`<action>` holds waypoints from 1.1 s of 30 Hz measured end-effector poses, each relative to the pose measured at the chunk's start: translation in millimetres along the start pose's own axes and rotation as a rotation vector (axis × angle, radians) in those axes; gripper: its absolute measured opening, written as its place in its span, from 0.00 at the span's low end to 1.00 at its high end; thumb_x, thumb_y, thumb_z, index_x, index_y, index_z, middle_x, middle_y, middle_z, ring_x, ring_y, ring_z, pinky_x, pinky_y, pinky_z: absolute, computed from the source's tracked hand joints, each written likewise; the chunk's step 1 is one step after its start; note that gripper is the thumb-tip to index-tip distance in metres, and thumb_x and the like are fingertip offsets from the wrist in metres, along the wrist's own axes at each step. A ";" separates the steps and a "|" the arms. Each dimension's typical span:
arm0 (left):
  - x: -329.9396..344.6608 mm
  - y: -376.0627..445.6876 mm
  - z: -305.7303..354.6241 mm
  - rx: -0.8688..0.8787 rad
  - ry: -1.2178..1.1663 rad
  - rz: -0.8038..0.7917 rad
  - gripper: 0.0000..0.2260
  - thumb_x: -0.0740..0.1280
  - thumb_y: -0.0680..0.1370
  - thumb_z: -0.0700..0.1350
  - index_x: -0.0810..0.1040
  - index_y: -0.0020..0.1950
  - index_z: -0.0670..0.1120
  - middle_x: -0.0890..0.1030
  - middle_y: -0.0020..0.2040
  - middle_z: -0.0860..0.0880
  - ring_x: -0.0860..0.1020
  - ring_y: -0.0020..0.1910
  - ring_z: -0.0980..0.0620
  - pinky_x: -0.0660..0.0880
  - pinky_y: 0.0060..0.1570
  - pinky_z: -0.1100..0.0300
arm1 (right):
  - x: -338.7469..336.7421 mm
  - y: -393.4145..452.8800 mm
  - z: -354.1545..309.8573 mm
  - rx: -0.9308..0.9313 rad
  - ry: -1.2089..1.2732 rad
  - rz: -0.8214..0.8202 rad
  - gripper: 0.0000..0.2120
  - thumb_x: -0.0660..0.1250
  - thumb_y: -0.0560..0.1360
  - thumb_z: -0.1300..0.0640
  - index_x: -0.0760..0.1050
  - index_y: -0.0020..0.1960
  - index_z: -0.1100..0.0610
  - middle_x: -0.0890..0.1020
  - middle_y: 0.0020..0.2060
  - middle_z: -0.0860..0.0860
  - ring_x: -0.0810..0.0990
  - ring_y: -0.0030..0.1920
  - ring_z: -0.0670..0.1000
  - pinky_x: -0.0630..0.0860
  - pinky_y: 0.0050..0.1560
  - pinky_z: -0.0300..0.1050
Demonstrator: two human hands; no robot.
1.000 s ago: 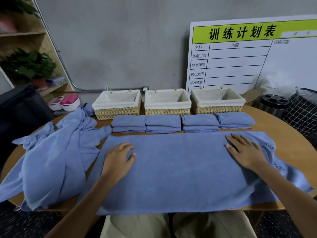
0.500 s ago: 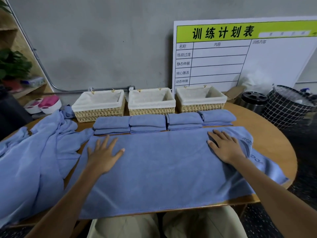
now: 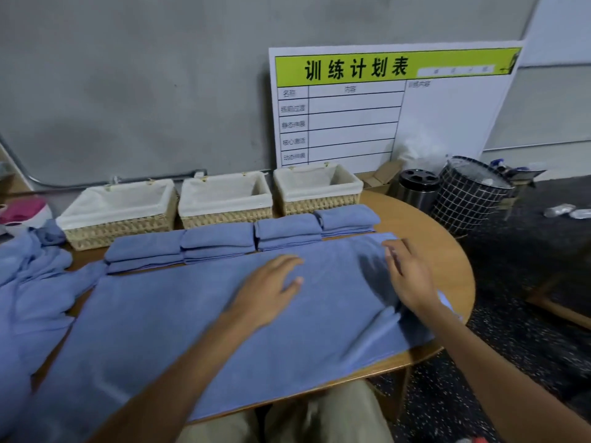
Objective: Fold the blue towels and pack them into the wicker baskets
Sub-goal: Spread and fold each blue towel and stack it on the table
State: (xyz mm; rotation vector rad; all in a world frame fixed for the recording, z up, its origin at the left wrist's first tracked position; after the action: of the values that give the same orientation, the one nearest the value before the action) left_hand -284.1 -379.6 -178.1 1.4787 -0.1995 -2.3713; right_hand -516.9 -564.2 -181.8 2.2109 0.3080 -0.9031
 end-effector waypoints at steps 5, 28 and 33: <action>70.7 27.3 30.2 -0.082 0.334 -0.332 0.33 0.45 0.77 0.71 0.52 0.81 0.60 0.47 0.82 0.56 0.45 0.81 0.48 0.45 0.77 0.38 | -2.0 -23.2 35.2 0.075 -0.170 -0.297 0.30 0.45 0.81 0.39 0.61 0.76 0.54 0.67 0.72 0.57 0.69 0.67 0.62 0.69 0.65 0.57; -73.0 -52.6 -123.7 -0.354 0.269 0.293 0.07 0.67 0.81 0.43 0.84 0.55 0.45 0.83 0.54 0.47 0.79 0.53 0.41 0.75 0.51 0.48 | 46.2 31.4 -26.8 -0.157 -0.241 -0.264 0.08 0.61 0.80 0.56 0.78 0.47 0.56 0.81 0.47 0.56 0.78 0.47 0.63 0.74 0.45 0.57; -87.2 -72.7 -177.3 -0.468 0.430 0.258 0.12 0.67 0.81 0.45 0.82 0.62 0.45 0.81 0.57 0.45 0.78 0.54 0.39 0.76 0.48 0.44 | 107.1 59.4 -71.3 -0.105 -0.114 -0.315 0.07 0.63 0.81 0.56 0.79 0.51 0.57 0.79 0.50 0.58 0.78 0.48 0.64 0.76 0.45 0.56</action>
State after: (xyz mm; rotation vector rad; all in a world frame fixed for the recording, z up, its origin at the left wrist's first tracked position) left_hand -106.1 -270.4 -205.4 1.5644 0.2412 -1.6970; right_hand -375.4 -561.9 -188.2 2.0383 0.6472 -1.1482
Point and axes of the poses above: each hand's wrist, its own y-axis towards the middle knuckle, its own x-axis out of the palm, z = x × y, the point moved 5 cm from there along y, towards the middle knuckle
